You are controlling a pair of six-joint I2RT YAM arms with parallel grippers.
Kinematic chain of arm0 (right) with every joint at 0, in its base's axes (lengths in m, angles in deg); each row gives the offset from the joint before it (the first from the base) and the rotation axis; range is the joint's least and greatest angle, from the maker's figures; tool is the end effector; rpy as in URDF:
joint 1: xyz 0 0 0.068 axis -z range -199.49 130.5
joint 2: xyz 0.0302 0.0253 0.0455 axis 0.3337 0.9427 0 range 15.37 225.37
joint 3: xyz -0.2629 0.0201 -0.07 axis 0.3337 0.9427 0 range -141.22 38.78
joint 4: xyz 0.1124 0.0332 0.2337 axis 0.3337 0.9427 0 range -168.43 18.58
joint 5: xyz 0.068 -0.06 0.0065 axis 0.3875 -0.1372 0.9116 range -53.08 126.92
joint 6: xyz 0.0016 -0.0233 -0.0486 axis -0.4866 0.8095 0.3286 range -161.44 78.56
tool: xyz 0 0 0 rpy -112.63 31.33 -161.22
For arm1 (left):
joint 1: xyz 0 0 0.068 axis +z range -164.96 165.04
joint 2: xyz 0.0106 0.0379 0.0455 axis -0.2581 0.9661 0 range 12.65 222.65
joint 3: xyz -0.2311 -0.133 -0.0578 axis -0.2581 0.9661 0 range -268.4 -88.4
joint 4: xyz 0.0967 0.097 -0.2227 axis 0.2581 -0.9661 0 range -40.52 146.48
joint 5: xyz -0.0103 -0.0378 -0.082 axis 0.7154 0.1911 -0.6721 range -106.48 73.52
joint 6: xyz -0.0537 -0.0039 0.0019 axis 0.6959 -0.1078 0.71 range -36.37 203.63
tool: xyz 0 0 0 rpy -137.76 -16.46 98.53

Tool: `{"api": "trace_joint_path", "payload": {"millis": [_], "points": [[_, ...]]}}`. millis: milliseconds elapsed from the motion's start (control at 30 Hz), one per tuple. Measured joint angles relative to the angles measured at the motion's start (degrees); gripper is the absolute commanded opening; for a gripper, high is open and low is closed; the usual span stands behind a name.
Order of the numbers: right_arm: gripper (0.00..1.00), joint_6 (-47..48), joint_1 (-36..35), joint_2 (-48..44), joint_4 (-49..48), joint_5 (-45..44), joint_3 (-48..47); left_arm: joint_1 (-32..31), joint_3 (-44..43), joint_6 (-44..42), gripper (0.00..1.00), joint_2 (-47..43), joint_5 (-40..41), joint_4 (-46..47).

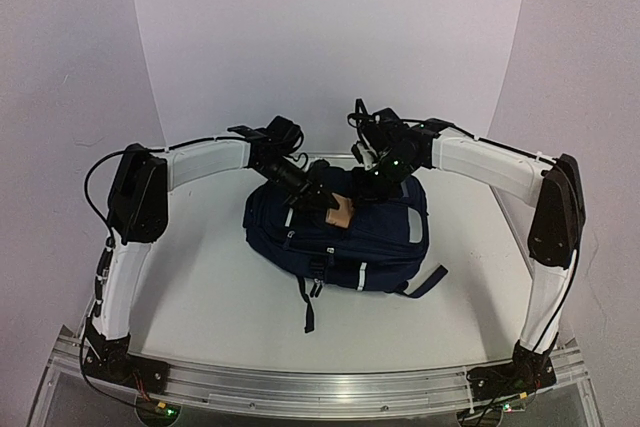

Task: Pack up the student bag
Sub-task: Place the personal item in the student bag.

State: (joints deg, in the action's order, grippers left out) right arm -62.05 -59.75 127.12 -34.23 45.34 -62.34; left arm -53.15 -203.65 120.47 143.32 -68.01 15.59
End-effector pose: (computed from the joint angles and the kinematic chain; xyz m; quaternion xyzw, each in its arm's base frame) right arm 0.3268 0.2836 0.2832 -0.1840 0.9329 0.2130 0.2244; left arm 0.3738 -0.3296 0.2265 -0.1361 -0.8604 0.4889 0.0463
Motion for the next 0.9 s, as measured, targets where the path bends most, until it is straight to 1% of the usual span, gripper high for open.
{"api": "trace_joint_path", "payload": {"millis": [200,367,400,467,500,533,600,700,800,867,900], "points": [[0.0,-0.04,-0.01,0.0,0.01,-0.02,-0.13,-0.5,-4.38,-0.35,0.0,2.67,-0.46,-1.14],[0.0,-0.04,-0.01,0.0,0.04,0.0,-0.23,-1.27,-4.87,-0.2,0.03,3.9,-1.6,1.25],[0.0,-0.04,-0.01,0.0,0.01,0.0,-0.24,-1.41,-4.4,0.18,0.04,3.98,-2.04,2.47],[0.0,-0.04,-0.04,0.0,0.02,0.02,-0.24,-1.65,-2.8,0.88,0.18,3.98,-2.76,5.0],[0.0,-0.04,-0.06,0.0,0.04,0.0,-0.24,-1.76,-1.89,1.2,0.23,3.98,-2.95,6.11],[0.0,-0.04,-0.06,0.0,0.05,-0.02,-0.22,-1.85,-1.33,1.38,0.26,3.97,-2.93,6.8],[0.0,-0.04,-0.06,0.0,-0.14,-0.02,-0.22,-2.01,0.12,1.83,0.29,3.35,-1.79,7.99],[0.0,-0.06,-0.27,0.0,-0.74,-0.05,-0.15,-2.23,2.65,2.22,0.36,0.84,2.16,8.54],[0.0,-0.06,-0.43,-0.25,-1.24,-0.23,0.47,-2.95,5.13,2.51,0.37,-2.71,7.1,7.95],[0.0,-0.06,-0.43,-0.61,-1.58,-0.28,1.05,-3.12,6.54,2.89,0.34,-4.48,9.67,7.78],[0.0,-0.06,-0.43,-0.75,-1.75,-0.31,1.24,-3.17,7.21,3.14,0.29,-5.23,10.7,7.77]]}}
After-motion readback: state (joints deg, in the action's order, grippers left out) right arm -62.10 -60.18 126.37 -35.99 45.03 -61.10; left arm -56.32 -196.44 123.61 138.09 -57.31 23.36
